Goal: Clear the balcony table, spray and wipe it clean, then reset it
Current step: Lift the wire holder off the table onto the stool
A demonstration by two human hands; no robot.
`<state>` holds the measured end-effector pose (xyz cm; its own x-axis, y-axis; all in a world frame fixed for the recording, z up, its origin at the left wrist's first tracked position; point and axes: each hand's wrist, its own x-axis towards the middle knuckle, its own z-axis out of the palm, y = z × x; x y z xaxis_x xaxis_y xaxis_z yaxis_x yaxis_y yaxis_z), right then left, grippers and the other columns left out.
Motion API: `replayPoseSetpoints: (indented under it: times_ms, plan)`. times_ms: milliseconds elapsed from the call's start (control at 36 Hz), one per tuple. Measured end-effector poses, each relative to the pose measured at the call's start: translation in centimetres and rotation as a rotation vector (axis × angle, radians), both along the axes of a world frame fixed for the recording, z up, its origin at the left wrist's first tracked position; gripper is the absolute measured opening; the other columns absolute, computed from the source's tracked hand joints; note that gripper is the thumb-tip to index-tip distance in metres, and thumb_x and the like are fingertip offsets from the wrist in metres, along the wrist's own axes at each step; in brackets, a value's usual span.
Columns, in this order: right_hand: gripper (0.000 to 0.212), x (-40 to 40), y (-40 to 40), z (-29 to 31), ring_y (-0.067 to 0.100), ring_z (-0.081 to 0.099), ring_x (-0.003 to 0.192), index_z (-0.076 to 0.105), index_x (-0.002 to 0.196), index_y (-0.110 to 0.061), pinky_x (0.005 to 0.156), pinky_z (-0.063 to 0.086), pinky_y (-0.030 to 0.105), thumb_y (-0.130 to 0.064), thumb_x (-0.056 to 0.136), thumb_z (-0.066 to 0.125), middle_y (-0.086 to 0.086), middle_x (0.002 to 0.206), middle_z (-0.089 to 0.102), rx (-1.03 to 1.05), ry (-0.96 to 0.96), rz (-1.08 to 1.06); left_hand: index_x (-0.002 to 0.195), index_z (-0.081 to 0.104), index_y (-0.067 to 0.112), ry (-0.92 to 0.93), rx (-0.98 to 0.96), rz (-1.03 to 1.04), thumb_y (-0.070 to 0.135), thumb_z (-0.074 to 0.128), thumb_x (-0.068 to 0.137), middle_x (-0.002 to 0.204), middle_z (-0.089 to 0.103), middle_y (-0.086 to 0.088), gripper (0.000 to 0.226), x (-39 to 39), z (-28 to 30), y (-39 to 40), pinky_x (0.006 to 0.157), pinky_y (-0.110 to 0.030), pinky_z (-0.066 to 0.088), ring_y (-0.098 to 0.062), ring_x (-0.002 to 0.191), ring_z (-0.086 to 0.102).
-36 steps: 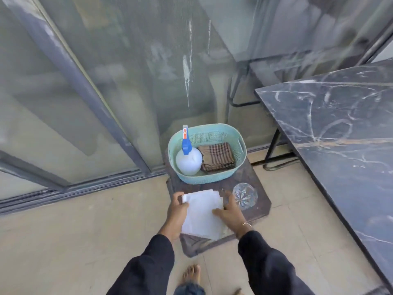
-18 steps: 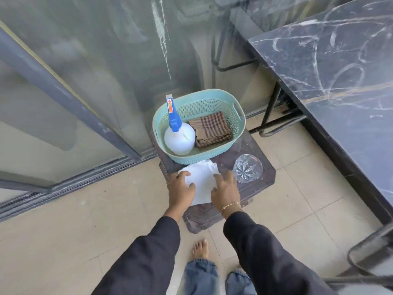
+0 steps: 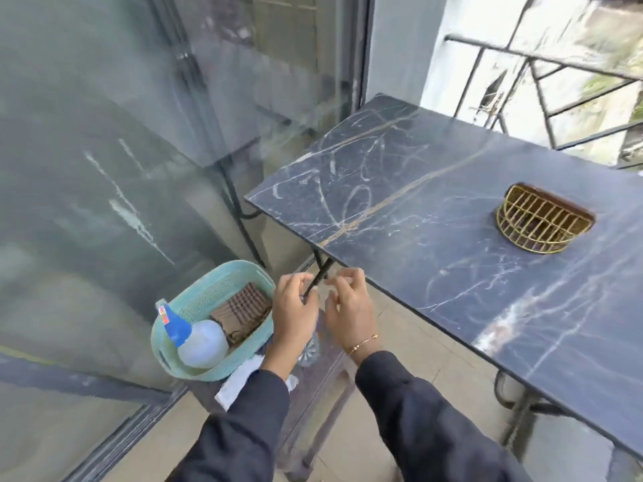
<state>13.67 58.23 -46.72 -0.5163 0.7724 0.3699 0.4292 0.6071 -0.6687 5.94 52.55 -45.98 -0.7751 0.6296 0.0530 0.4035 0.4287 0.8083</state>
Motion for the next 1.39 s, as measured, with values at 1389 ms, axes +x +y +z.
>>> replayPoseSetpoints:
  times_ms: [1389]
  plan:
    - [0.010, 20.5, 23.9, -0.2, 0.015, 0.052, 0.068, 0.068, 0.079, -0.014, 0.070, 0.048, 0.036, -0.023, 0.084, 0.065, 0.005, 0.070, 0.062, -0.617, 0.155, -0.407, 0.096, 0.069, 0.008, -0.447, -0.003, -0.158, 0.010, 0.057, 0.094, 0.093, 0.067, -0.007, 0.012, 8.5, 0.1, 22.0, 0.072, -0.027, 0.044, -0.018, 0.087, 0.059]
